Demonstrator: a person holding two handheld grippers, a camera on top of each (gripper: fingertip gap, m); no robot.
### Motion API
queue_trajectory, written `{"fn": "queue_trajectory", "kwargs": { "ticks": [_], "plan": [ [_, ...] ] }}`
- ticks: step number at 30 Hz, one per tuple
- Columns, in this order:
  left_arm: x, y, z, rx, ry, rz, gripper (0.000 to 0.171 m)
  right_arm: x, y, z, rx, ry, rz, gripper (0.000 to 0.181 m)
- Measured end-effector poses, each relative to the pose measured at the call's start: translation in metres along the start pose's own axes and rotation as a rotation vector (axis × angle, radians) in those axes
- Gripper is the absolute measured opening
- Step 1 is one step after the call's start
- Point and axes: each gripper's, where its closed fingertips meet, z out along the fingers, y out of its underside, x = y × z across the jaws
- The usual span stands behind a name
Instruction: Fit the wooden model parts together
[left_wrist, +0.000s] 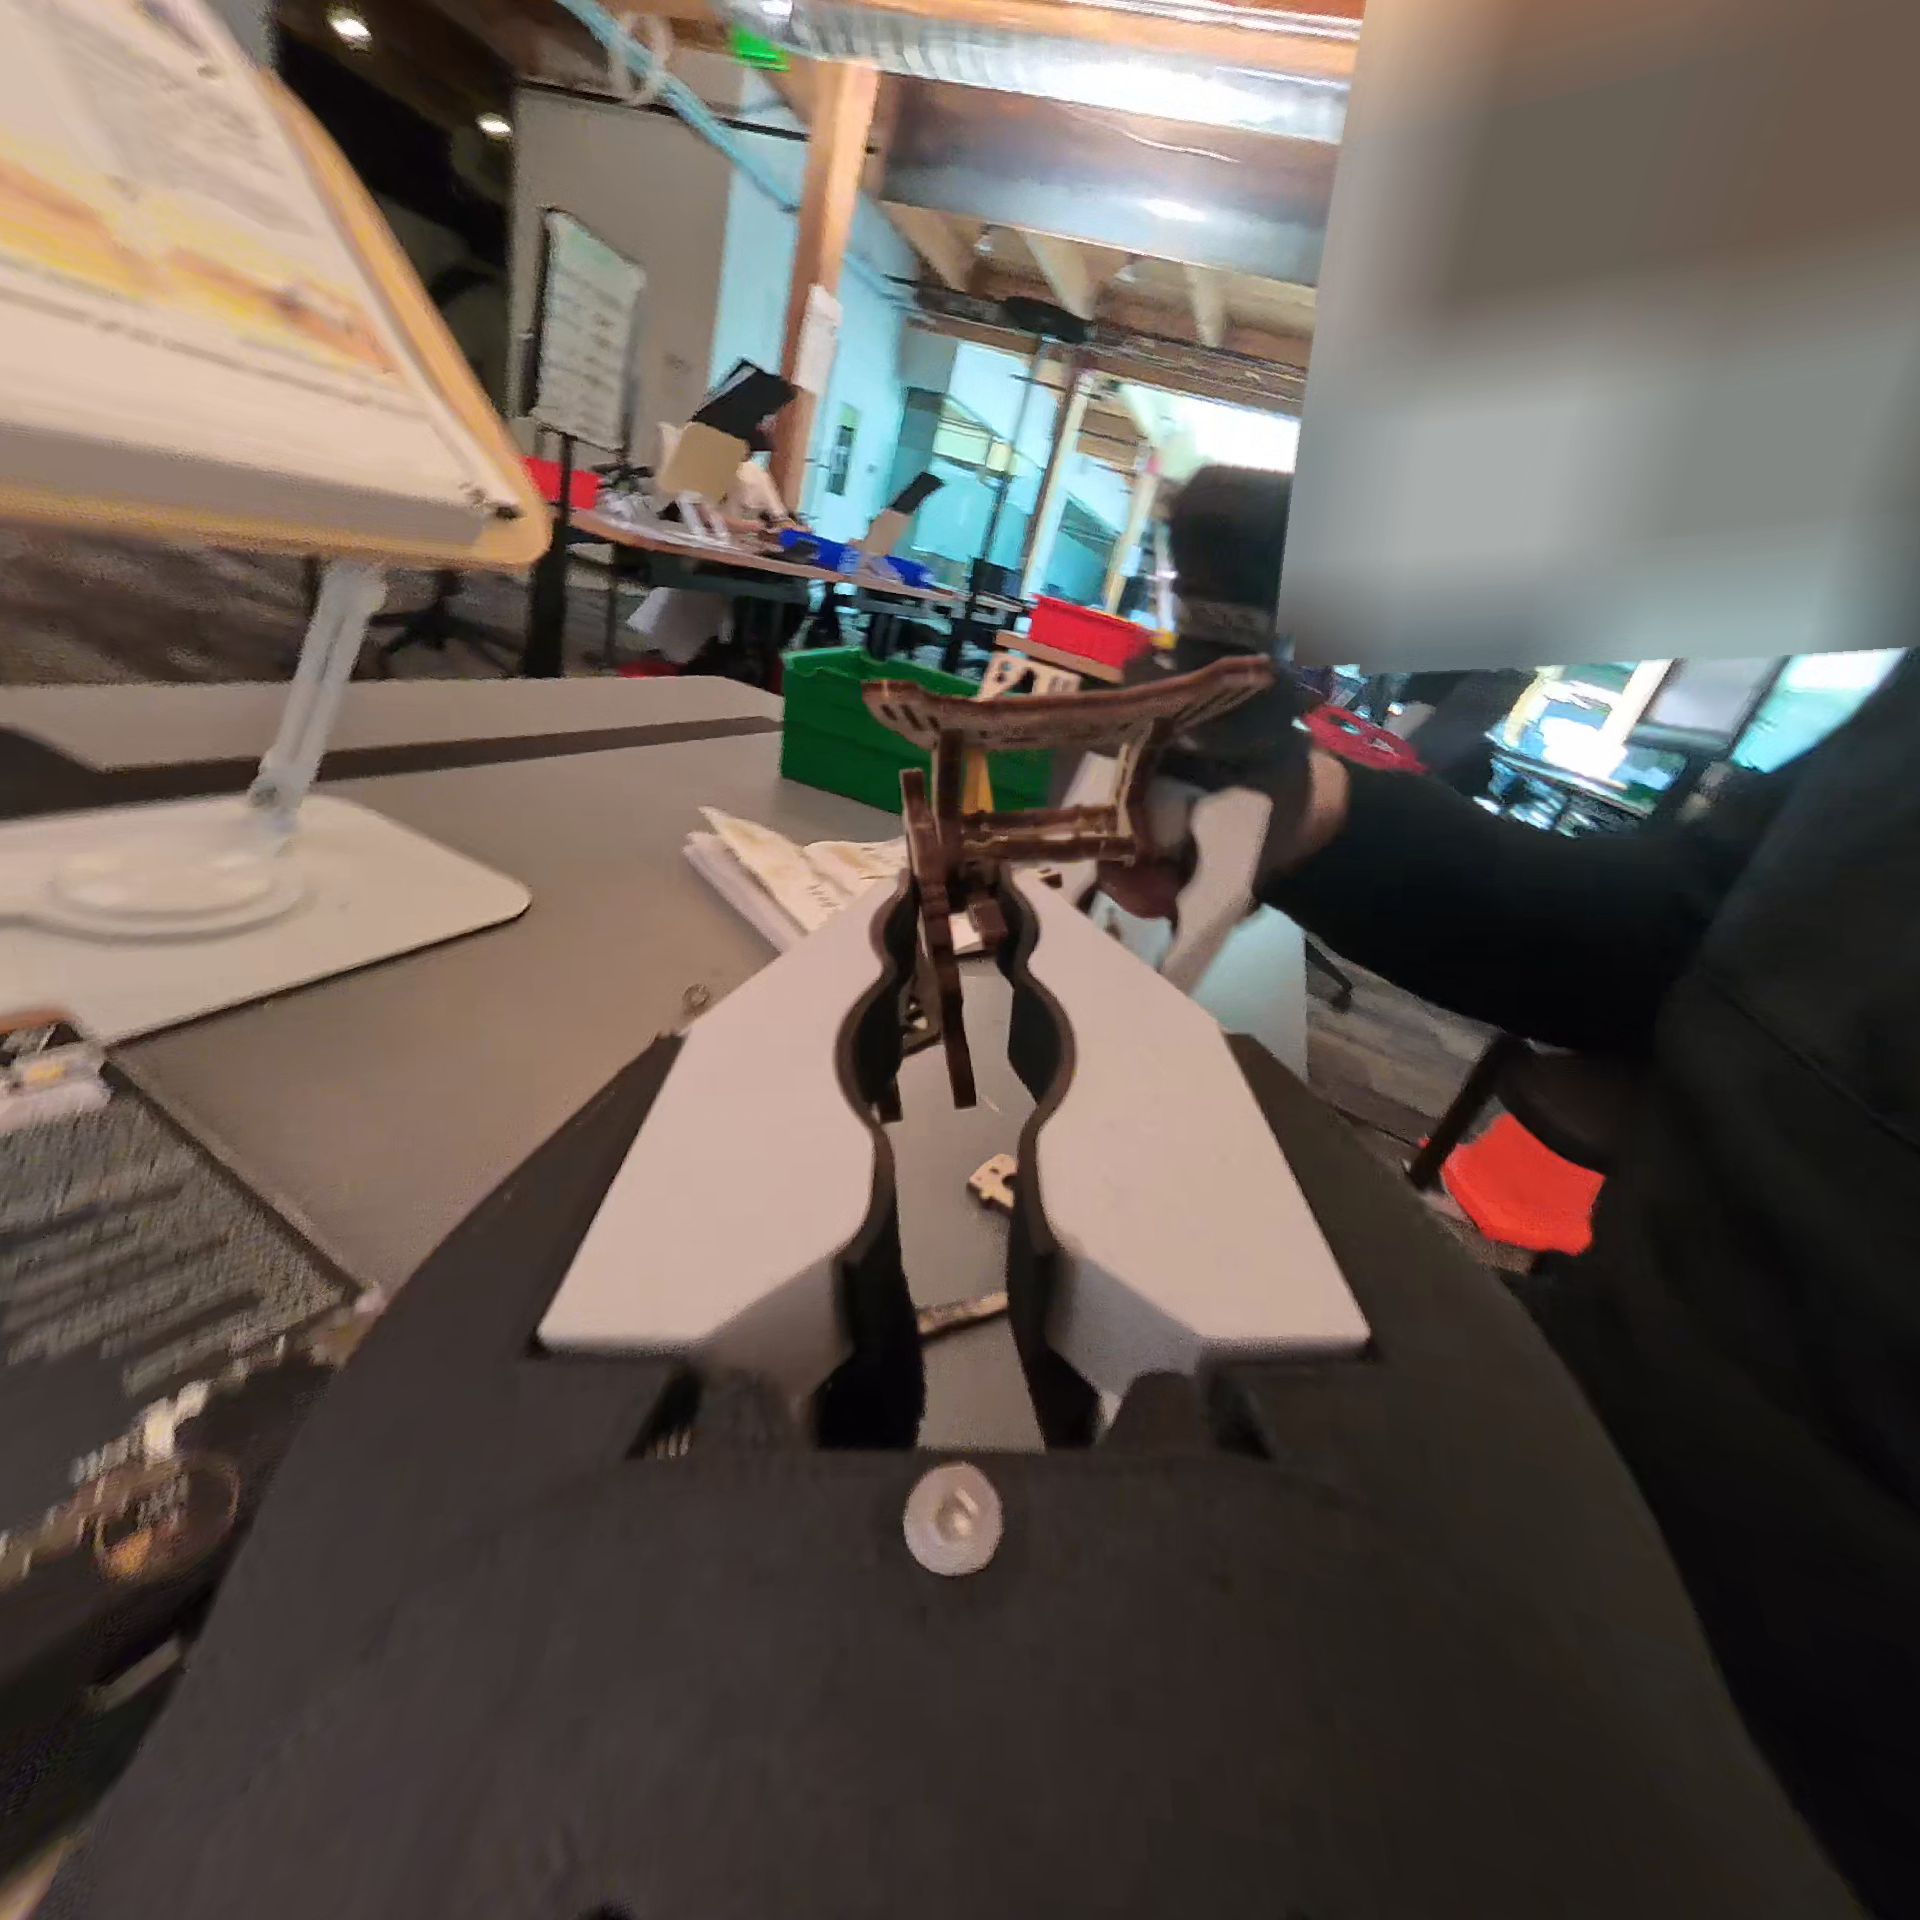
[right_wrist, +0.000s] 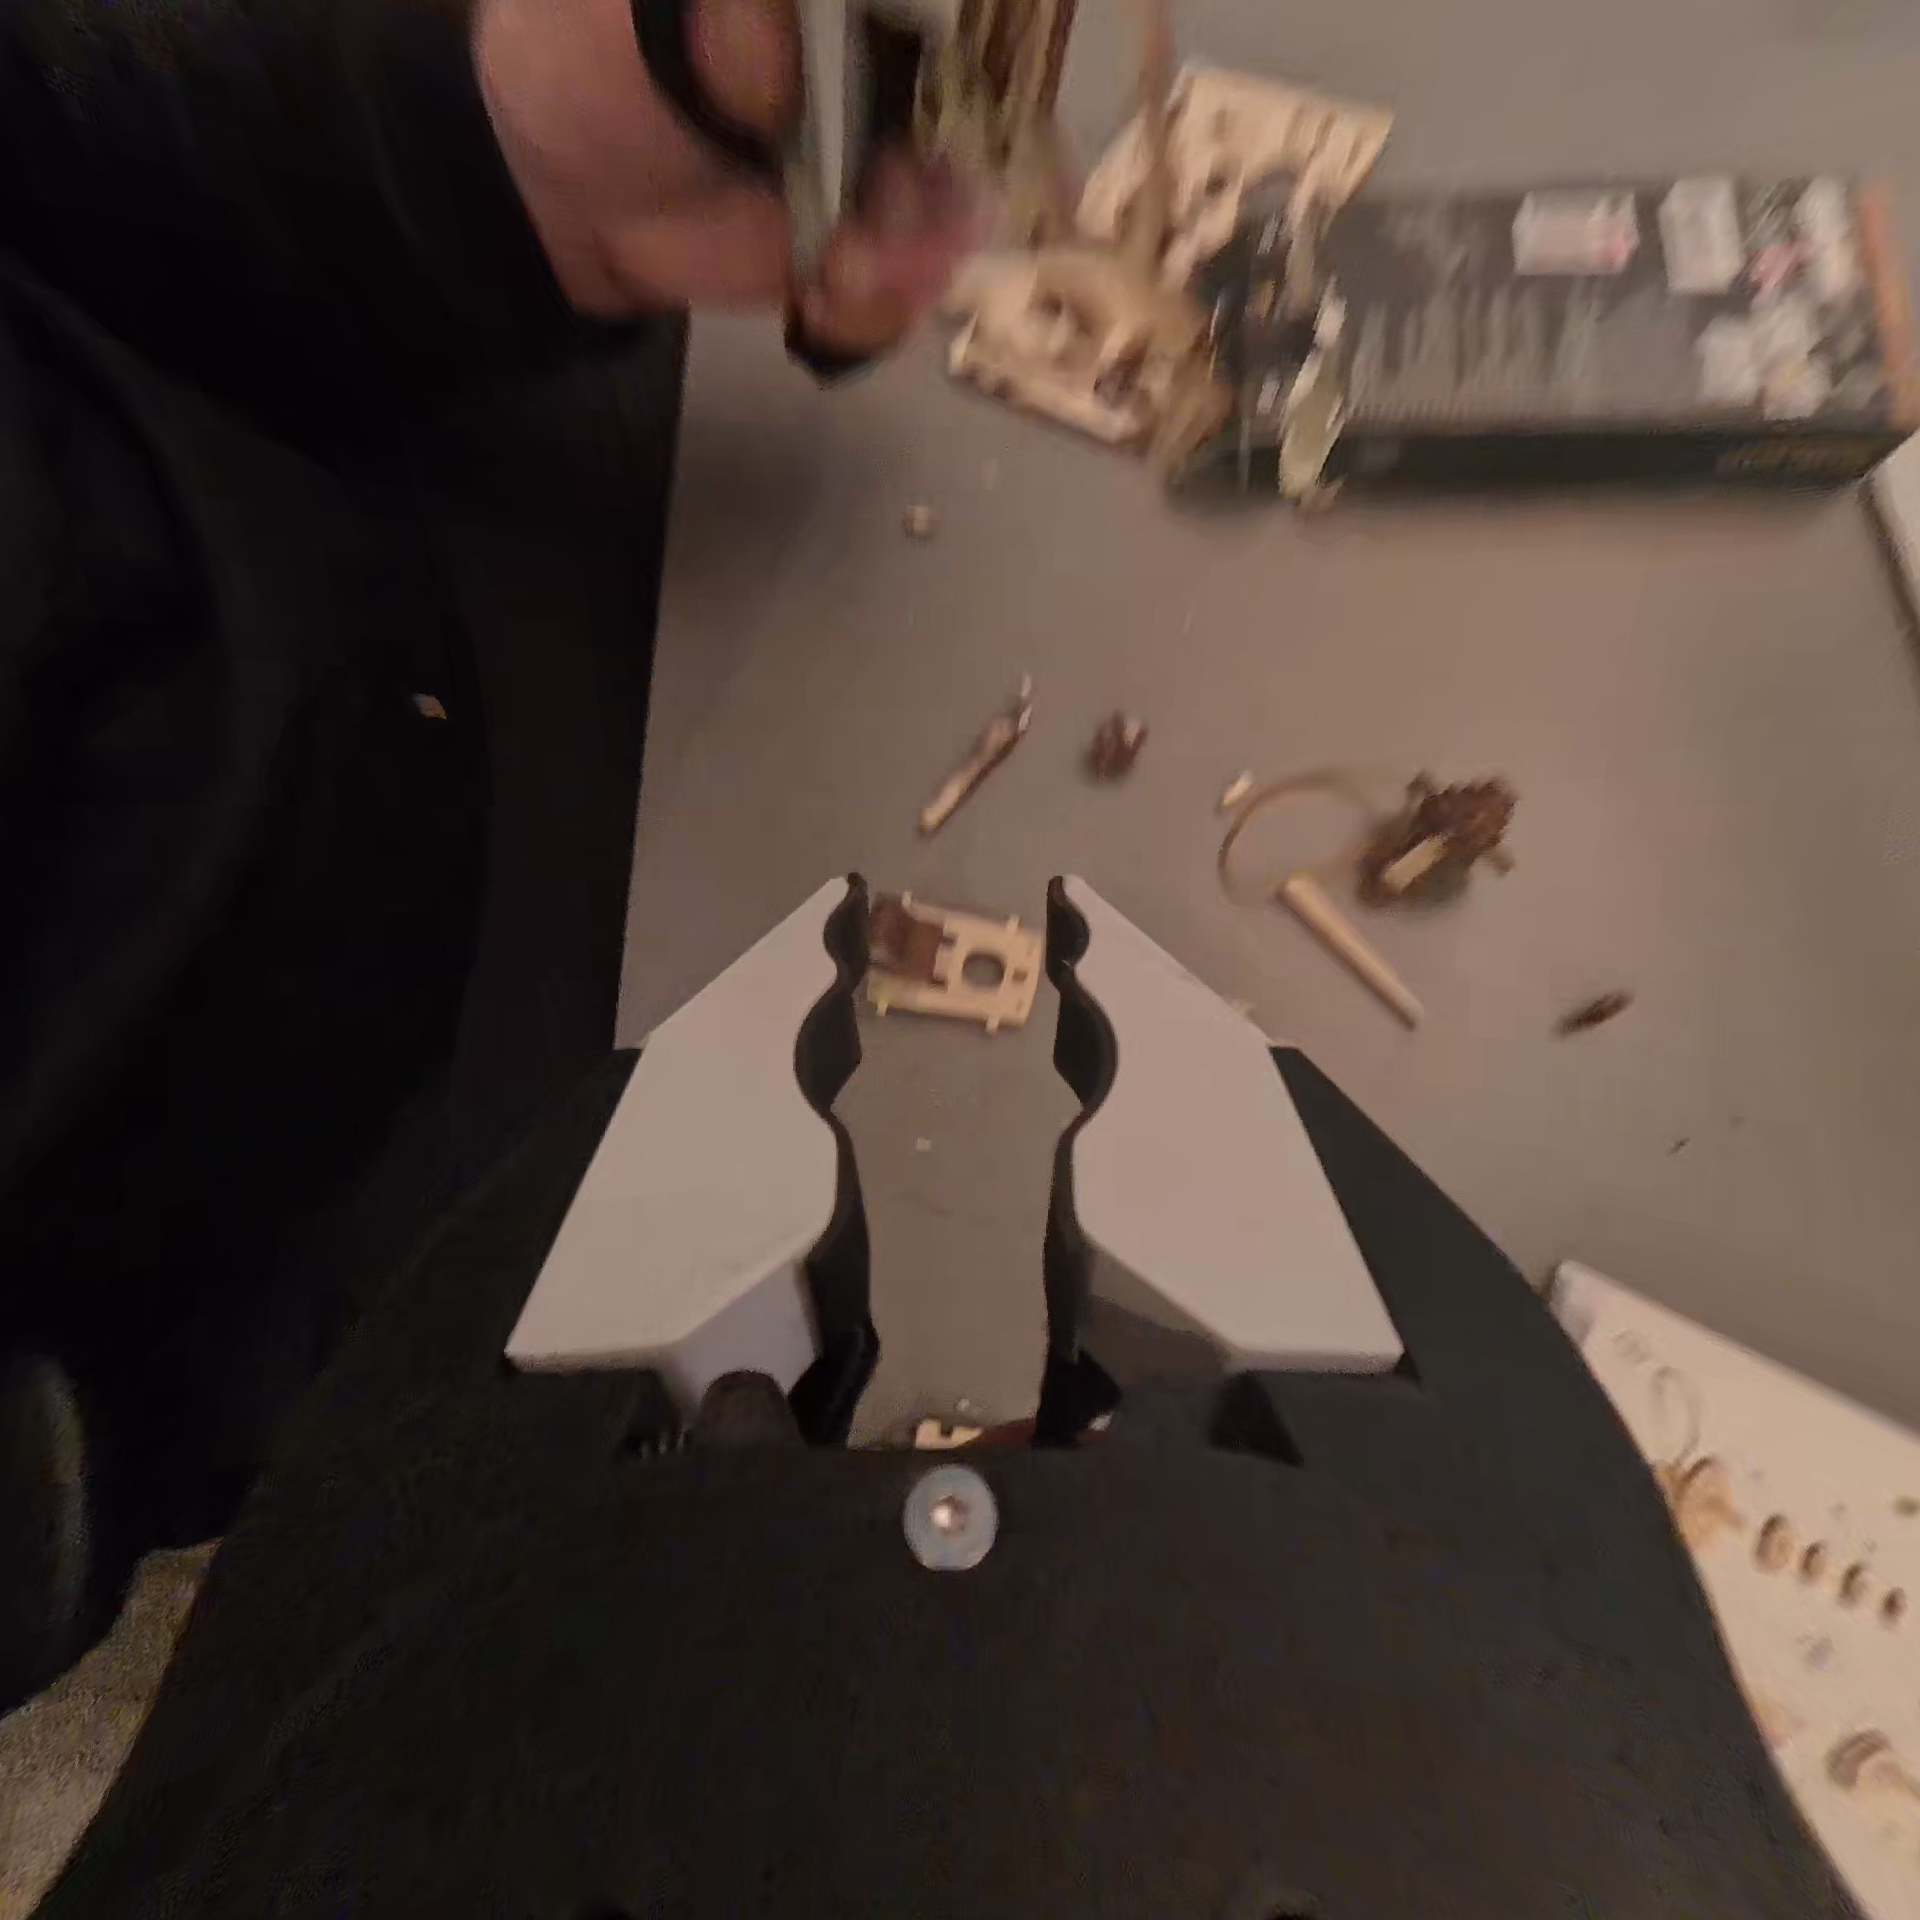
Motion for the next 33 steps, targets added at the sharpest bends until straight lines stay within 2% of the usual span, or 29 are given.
{"fn": "queue_trajectory", "kwargs": {
  "ticks": [3,7,10,12,16,21,24,33],
  "plan": [
    [-0.009,0.016,-0.007,0.0,-0.119,-0.058,0.012,-0.014,0.033,0.024,-0.065,0.065,-0.023,0.031],
    [-0.01,0.032,-0.007,0.016,-0.155,-0.174,0.012,-0.018,0.036,0.049,-0.021,0.16,-0.055,0.033],
    [-0.013,0.034,-0.006,0.055,-0.18,-0.241,0.012,-0.009,0.041,0.059,-0.045,0.204,-0.051,0.012],
    [-0.016,0.034,-0.007,0.075,-0.195,-0.287,0.011,-0.01,0.034,0.058,-0.005,0.18,-0.031,0.005],
    [-0.017,0.04,-0.004,0.077,-0.223,-0.32,0.012,-0.006,0.007,0.047,0.085,0.177,0.027,0.005],
    [-0.016,0.049,-0.003,0.01,-0.287,-0.273,0.012,-0.003,-0.023,0.048,0.196,0.148,0.118,0.005],
    [-0.019,0.057,-0.013,-0.039,-0.379,-0.211,0.012,0.003,-0.033,0.056,0.238,0.143,0.19,0.005],
    [-0.037,0.061,-0.033,-0.058,-0.517,-0.231,0.012,0.022,-0.052,0.086,0.294,0.088,0.3,0.004]
  ]
}}
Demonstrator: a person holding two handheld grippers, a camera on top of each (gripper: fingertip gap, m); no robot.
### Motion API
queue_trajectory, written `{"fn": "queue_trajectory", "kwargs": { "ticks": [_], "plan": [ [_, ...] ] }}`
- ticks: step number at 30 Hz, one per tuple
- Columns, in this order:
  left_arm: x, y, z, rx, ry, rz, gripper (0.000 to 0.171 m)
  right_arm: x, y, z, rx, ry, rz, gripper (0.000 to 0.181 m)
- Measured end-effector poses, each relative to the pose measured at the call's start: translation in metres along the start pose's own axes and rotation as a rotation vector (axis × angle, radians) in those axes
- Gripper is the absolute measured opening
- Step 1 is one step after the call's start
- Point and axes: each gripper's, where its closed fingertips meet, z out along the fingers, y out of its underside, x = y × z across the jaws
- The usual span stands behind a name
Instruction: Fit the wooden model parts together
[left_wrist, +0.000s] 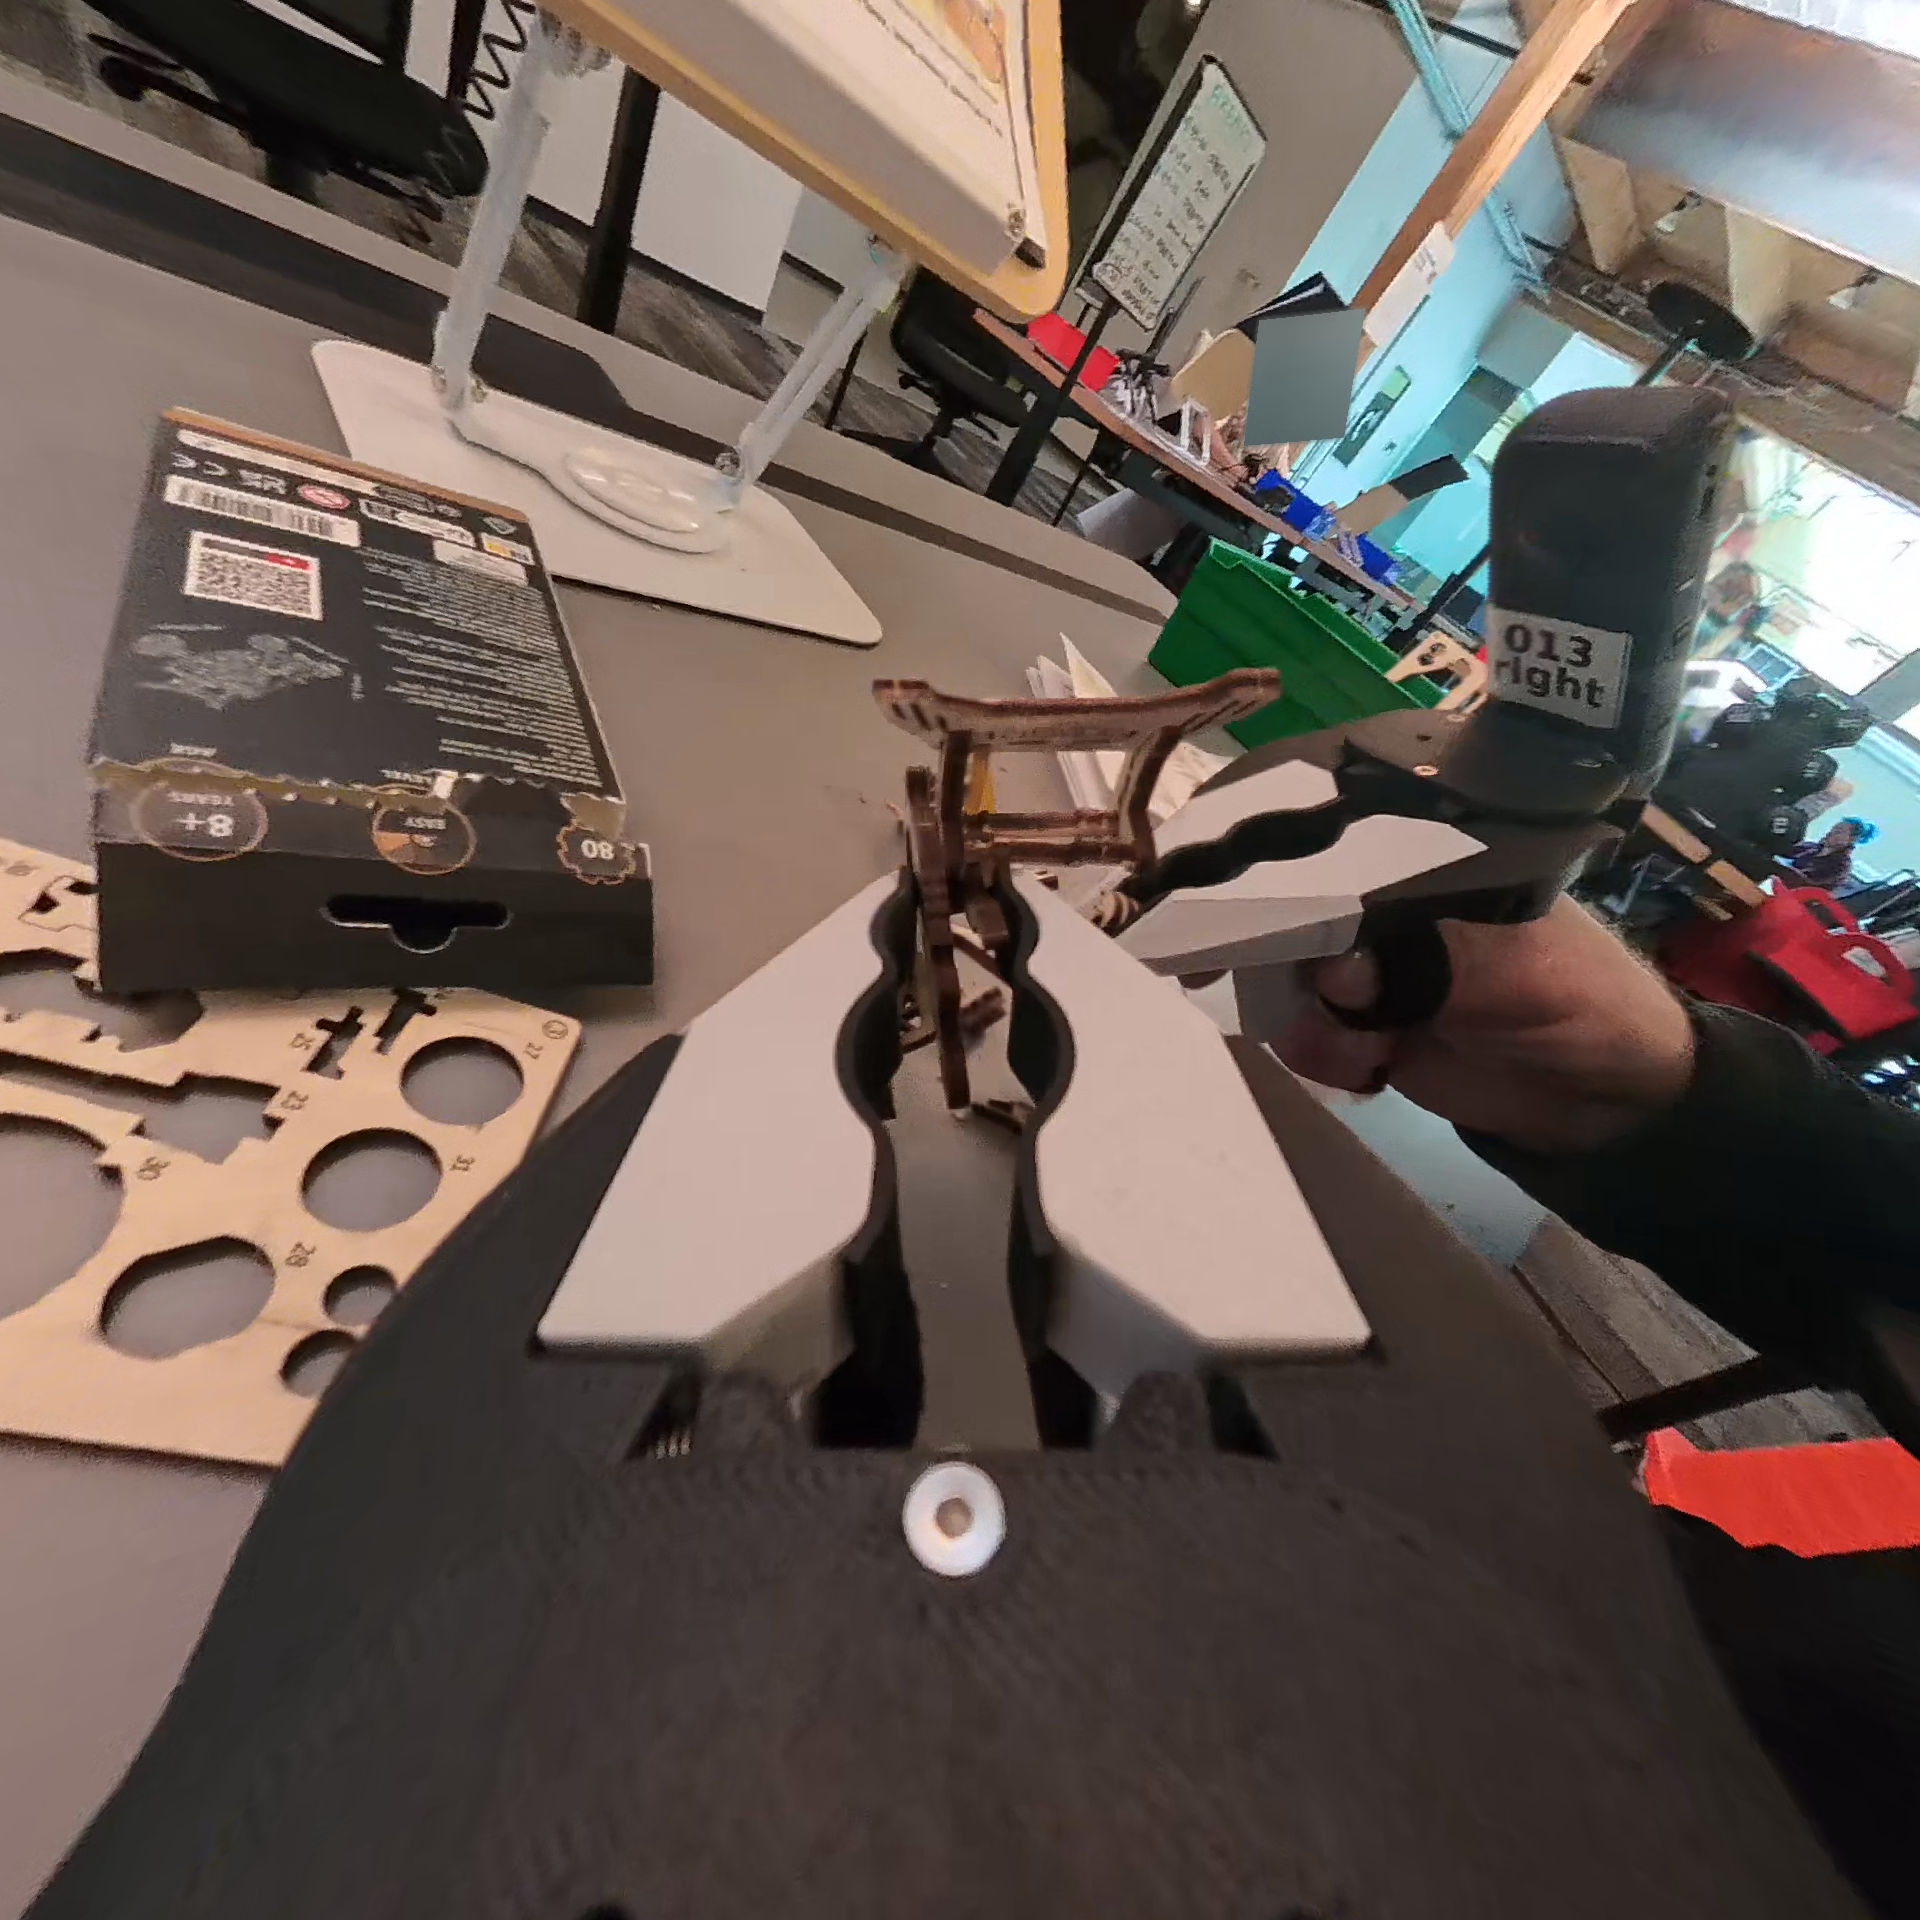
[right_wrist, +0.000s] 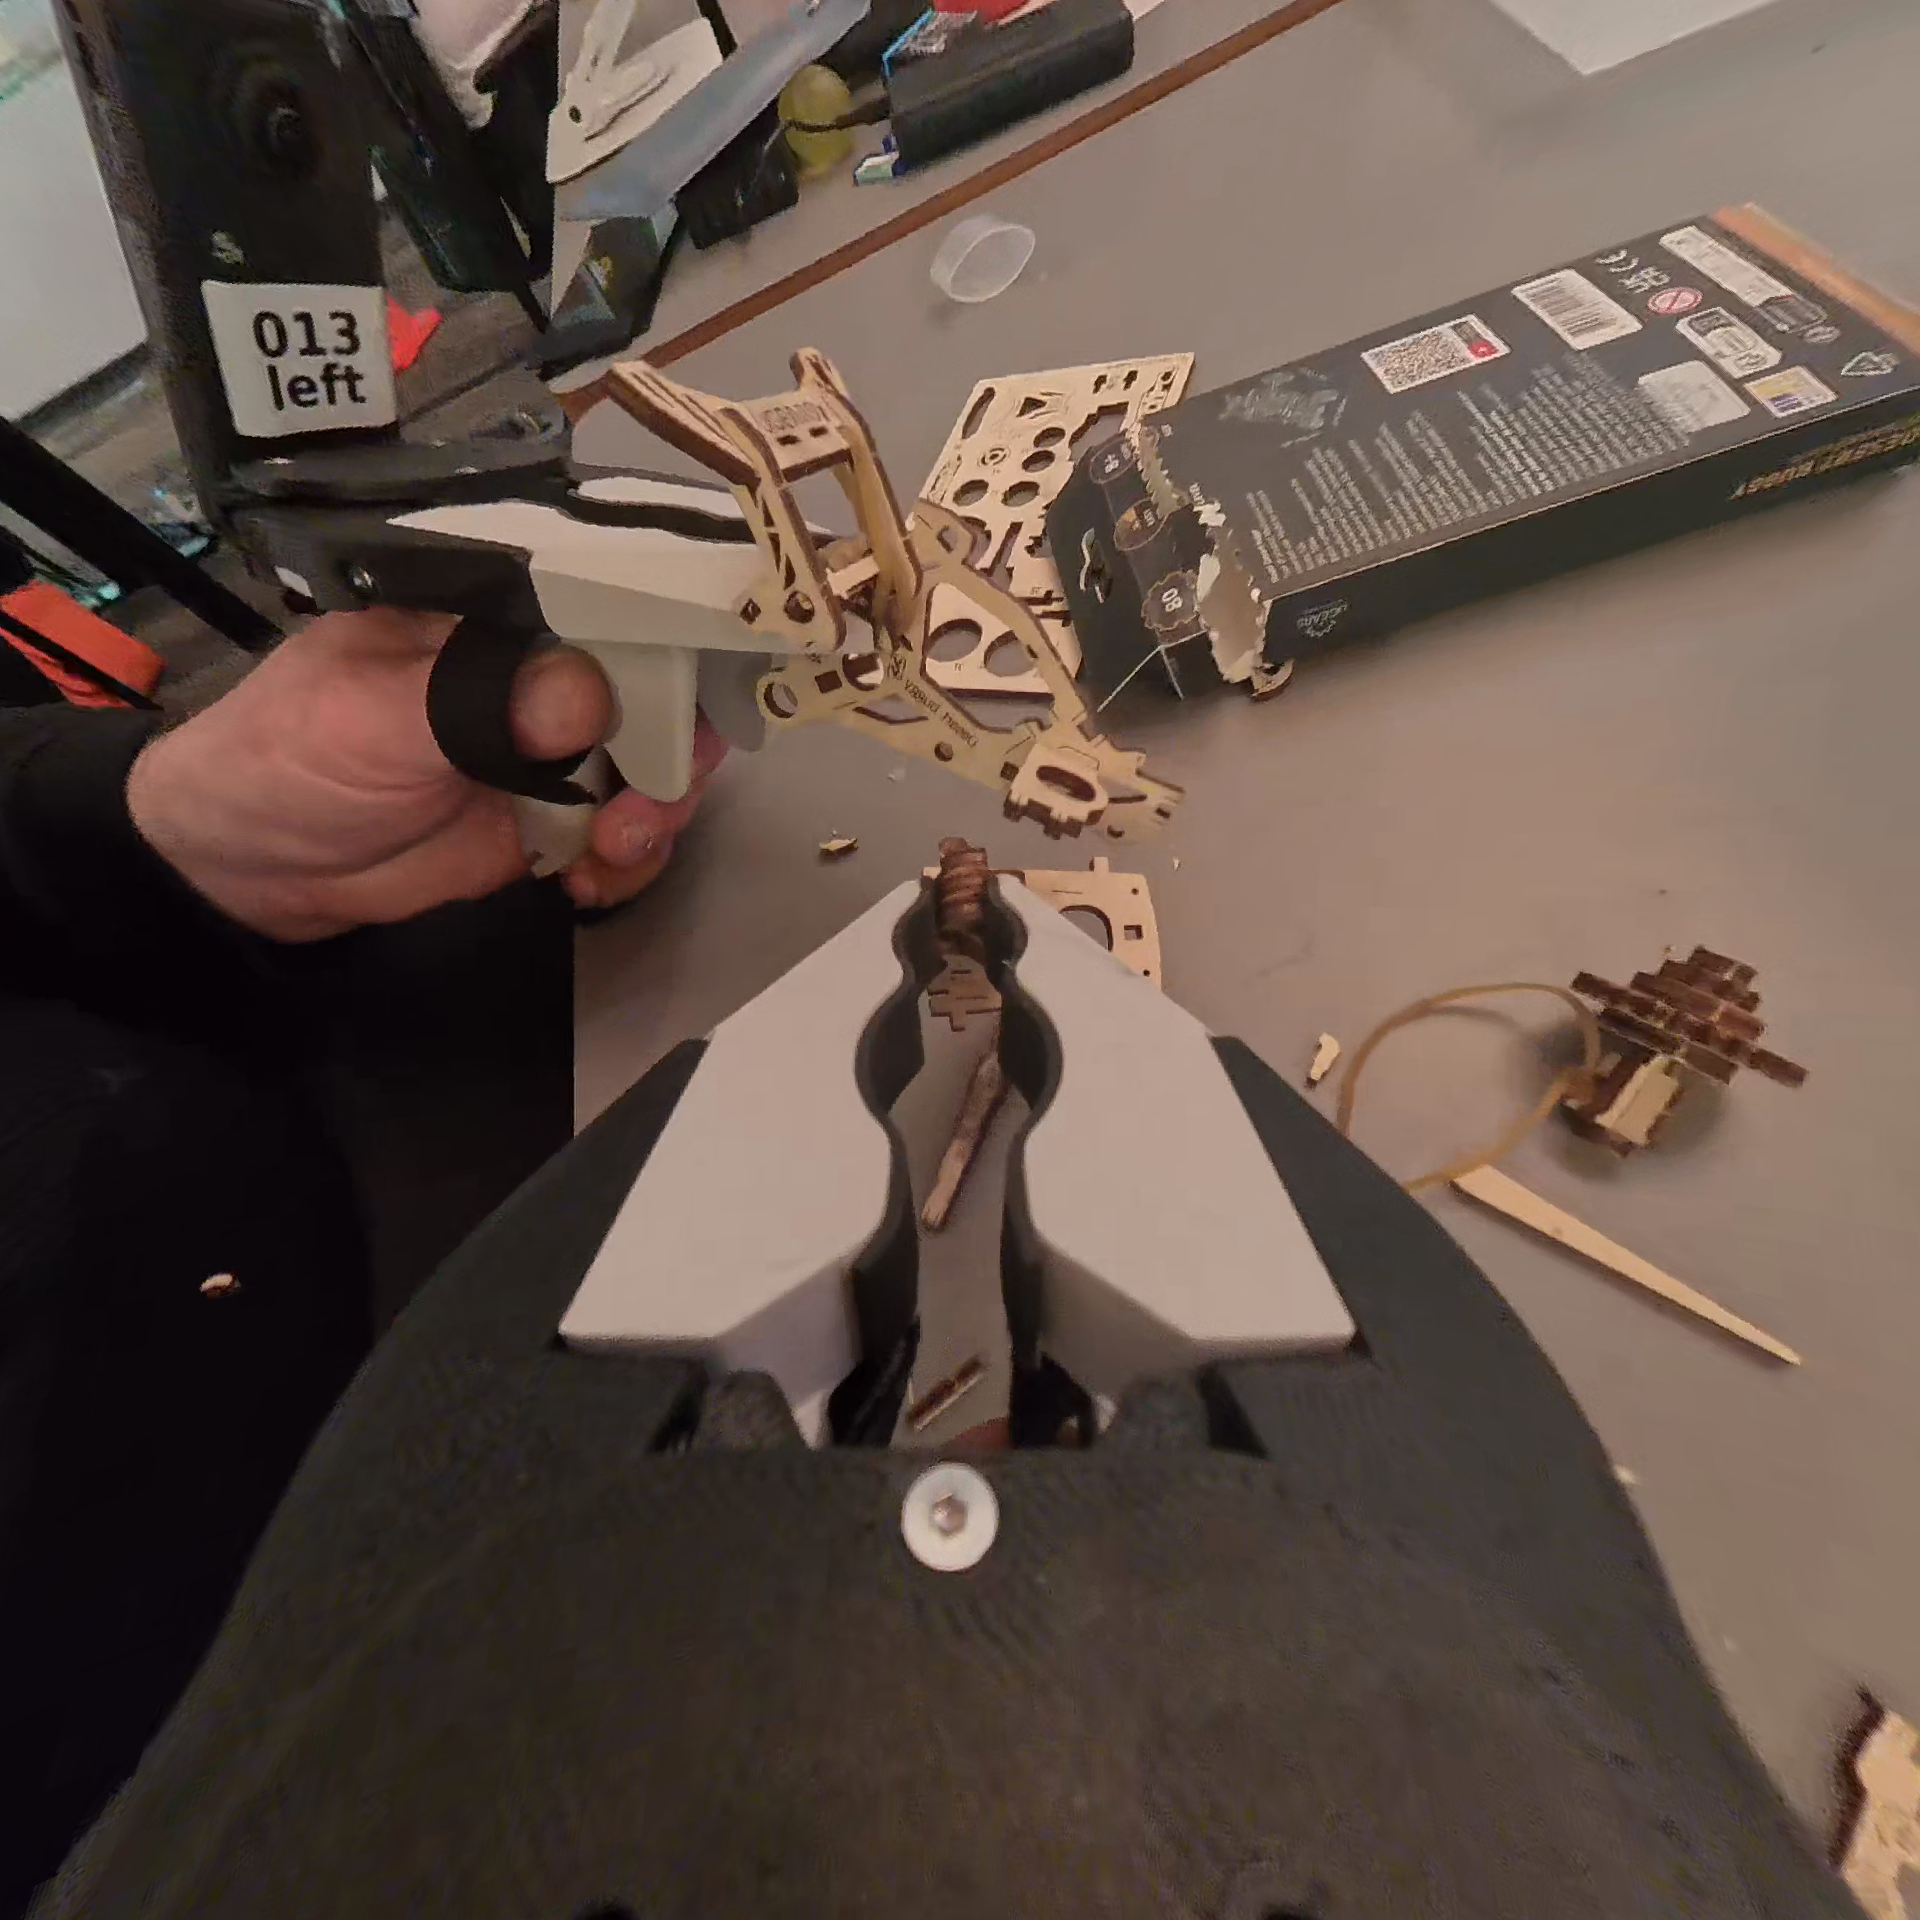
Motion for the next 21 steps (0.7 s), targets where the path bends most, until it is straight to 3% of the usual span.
{"fn": "queue_trajectory", "kwargs": {
  "ticks": [9,16,21],
  "plan": [
    [-0.015,0.005,0.001,-0.073,-0.115,0.094,0.012,0.006,0.0,0.021,-0.024,0.021,0.011,0.004],
    [-0.025,0.021,0.002,-0.207,-0.177,0.17,0.012,0.007,0.017,0.043,-0.131,0.054,-0.019,0.005],
    [-0.031,0.024,-0.002,-0.235,-0.178,0.148,0.012,0.006,0.015,0.037,-0.151,0.069,-0.101,0.027]
  ]
}}
